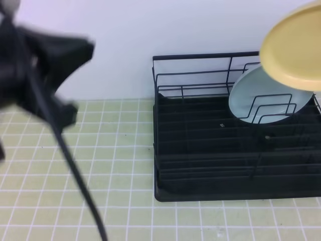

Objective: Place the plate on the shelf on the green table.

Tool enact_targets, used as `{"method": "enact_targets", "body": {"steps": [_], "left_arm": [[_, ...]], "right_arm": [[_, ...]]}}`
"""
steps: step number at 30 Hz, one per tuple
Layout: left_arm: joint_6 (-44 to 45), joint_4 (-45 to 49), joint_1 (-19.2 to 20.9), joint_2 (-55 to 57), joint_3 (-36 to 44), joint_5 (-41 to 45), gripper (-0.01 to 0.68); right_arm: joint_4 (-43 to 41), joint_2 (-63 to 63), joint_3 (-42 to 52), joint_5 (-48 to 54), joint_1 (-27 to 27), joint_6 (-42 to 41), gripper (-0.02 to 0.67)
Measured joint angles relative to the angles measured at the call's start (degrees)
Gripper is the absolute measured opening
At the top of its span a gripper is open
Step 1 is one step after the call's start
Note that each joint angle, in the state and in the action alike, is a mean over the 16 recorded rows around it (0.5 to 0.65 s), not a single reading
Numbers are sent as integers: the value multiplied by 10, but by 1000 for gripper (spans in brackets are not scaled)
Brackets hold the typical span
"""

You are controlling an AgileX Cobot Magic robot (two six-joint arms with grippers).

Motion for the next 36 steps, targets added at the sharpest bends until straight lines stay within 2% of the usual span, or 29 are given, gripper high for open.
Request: {"method": "enact_targets", "body": {"steps": [8, 16, 24, 36], "left_arm": [[10, 17, 4, -130, 199, -120, -1], [17, 3, 4, -219, 342, -241, -1], [19, -16, 4, -242, 389, -286, -1], [19, -23, 4, -243, 391, -265, -1]], "right_arm": [[-15, 77, -42, -17, 33, -122, 99], [-23, 130, -44, -48, 45, -175, 98], [-26, 161, -44, -61, 45, -176, 98], [-29, 175, -44, -102, 45, -176, 98]]}}
